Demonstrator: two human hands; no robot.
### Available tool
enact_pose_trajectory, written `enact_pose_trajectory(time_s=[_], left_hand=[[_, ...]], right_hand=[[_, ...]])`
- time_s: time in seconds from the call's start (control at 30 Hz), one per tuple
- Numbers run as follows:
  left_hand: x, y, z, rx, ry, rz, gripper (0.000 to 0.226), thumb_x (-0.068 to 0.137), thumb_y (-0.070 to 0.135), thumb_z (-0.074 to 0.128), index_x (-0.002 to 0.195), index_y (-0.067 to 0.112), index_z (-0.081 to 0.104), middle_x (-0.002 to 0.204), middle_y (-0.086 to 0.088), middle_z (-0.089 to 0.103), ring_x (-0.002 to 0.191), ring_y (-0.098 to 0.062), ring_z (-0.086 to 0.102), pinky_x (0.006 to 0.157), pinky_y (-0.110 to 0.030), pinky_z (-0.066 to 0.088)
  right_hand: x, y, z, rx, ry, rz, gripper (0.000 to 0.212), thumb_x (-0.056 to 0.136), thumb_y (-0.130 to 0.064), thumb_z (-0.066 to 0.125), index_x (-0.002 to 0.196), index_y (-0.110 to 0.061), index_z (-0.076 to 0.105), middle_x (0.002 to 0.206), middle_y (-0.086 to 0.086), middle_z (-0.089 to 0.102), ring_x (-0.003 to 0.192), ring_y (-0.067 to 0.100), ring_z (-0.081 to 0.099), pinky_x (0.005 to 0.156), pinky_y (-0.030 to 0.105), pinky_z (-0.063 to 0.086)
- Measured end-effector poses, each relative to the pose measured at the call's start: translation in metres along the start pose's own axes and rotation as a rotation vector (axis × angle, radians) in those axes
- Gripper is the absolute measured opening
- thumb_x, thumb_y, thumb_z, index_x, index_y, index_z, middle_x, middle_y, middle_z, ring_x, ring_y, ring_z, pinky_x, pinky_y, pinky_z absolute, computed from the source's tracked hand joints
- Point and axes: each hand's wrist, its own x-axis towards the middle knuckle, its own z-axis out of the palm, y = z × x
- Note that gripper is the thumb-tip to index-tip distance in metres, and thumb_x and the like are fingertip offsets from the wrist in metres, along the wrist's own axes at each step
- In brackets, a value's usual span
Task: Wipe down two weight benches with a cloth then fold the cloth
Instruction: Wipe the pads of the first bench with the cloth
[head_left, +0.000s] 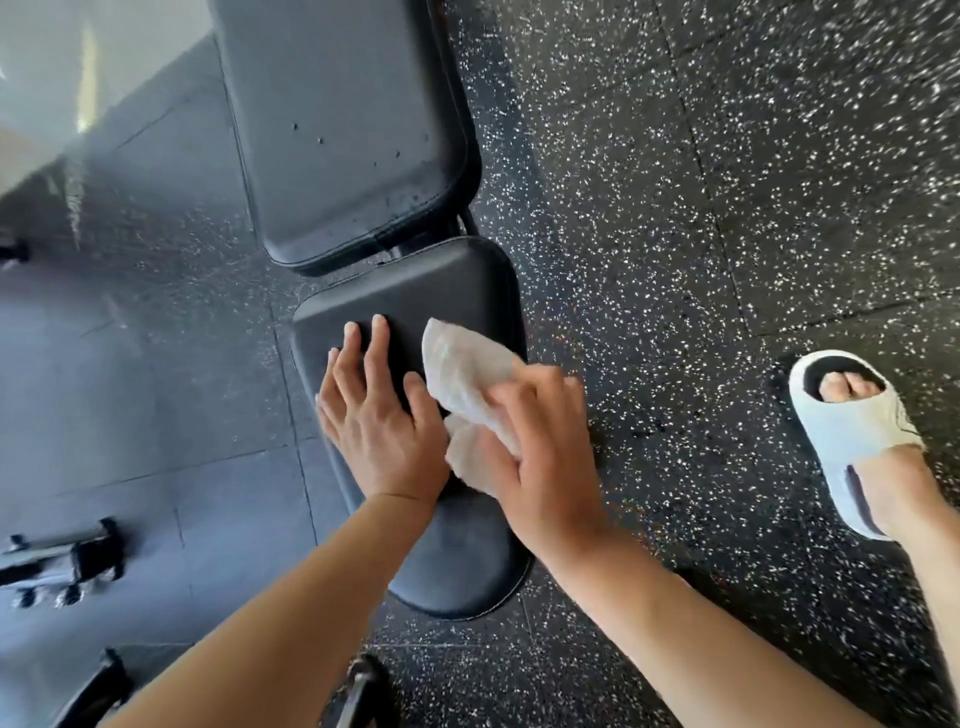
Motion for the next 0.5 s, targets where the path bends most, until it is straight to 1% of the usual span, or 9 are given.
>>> enact_pose_trajectory(time_s=[0.07,0.13,0.23,0.3,0.33,0.43,0.47,0.5], left_hand=[[0.001,-0.004,-0.001,-0.019,-0.005,0.015,0.064,0.097,0.038,0.039,0.160,0.035,0.041,0.169,0.005,0.034,0.156,-0.025,0.025,0.128,-0.047,0.016],[0.003,-0.007,0.000,-0.015,-0.008,0.034,0.063,0.098,0.035,0.043,0.161,0.033,0.042,0.169,0.002,0.035,0.156,-0.028,0.026,0.128,-0.046,0.015],[0.001,-0.007,-0.002,-0.013,-0.022,0.046,0.062,0.100,0.035,0.043,0.162,0.033,0.039,0.171,0.001,0.033,0.157,-0.028,0.025,0.128,-0.048,0.015],[0.000,-0.011,-0.005,-0.008,-0.036,0.073,0.061,0.102,0.038,0.041,0.162,0.034,0.039,0.171,0.003,0.032,0.156,-0.027,0.025,0.127,-0.047,0.017],[0.002,-0.017,-0.008,0.014,-0.043,0.101,0.060,0.102,0.039,0.041,0.162,0.035,0.039,0.170,0.005,0.033,0.155,-0.027,0.027,0.126,-0.047,0.018],[0.011,-0.043,-0.019,0.078,-0.064,0.231,0.056,0.104,0.038,0.041,0.160,0.040,0.041,0.169,0.010,0.036,0.149,-0.025,0.035,0.120,-0.049,0.026],[0.013,-0.051,-0.022,0.083,-0.071,0.268,0.056,0.104,0.036,0.041,0.160,0.040,0.041,0.169,0.011,0.035,0.149,-0.025,0.035,0.119,-0.049,0.028],[0.012,-0.055,-0.022,0.081,-0.074,0.297,0.056,0.105,0.033,0.041,0.160,0.039,0.040,0.170,0.011,0.034,0.150,-0.024,0.034,0.120,-0.049,0.028]], right_hand=[[-0.047,-0.003,-0.005,-0.039,-0.090,-0.034,0.015,0.096,-0.020,0.062,0.110,-0.018,0.066,0.122,-0.006,0.051,0.103,0.019,0.044,0.090,0.034,0.042],[-0.086,-0.007,-0.010,-0.081,-0.167,-0.073,0.018,0.093,-0.018,0.065,0.111,-0.022,0.063,0.122,-0.006,0.052,0.101,0.018,0.045,0.088,0.033,0.043],[-0.108,-0.009,-0.022,-0.139,-0.298,-0.208,0.025,0.091,-0.017,0.066,0.114,-0.023,0.059,0.120,-0.003,0.055,0.098,0.021,0.047,0.084,0.037,0.047],[-0.093,-0.008,-0.031,-0.231,-0.384,-0.332,0.027,0.088,-0.016,0.070,0.114,-0.019,0.064,0.117,0.001,0.061,0.099,0.022,0.050,0.082,0.040,0.052],[-0.078,-0.009,-0.033,-0.265,-0.405,-0.372,0.026,0.088,-0.017,0.069,0.114,-0.017,0.067,0.116,0.004,0.063,0.100,0.024,0.052,0.082,0.041,0.054],[-0.014,-0.017,-0.032,-0.293,-0.347,-0.370,0.029,0.094,-0.026,0.060,0.110,-0.009,0.075,0.109,0.011,0.067,0.095,0.032,0.056,0.081,0.046,0.053],[0.012,-0.020,-0.029,-0.308,-0.314,-0.361,0.028,0.094,-0.026,0.060,0.108,-0.006,0.076,0.107,0.013,0.067,0.093,0.035,0.056,0.081,0.048,0.051],[0.040,-0.022,-0.025,-0.337,-0.286,-0.351,0.025,0.093,-0.020,0.063,0.107,-0.004,0.076,0.105,0.016,0.065,0.092,0.038,0.056,0.081,0.050,0.050]])
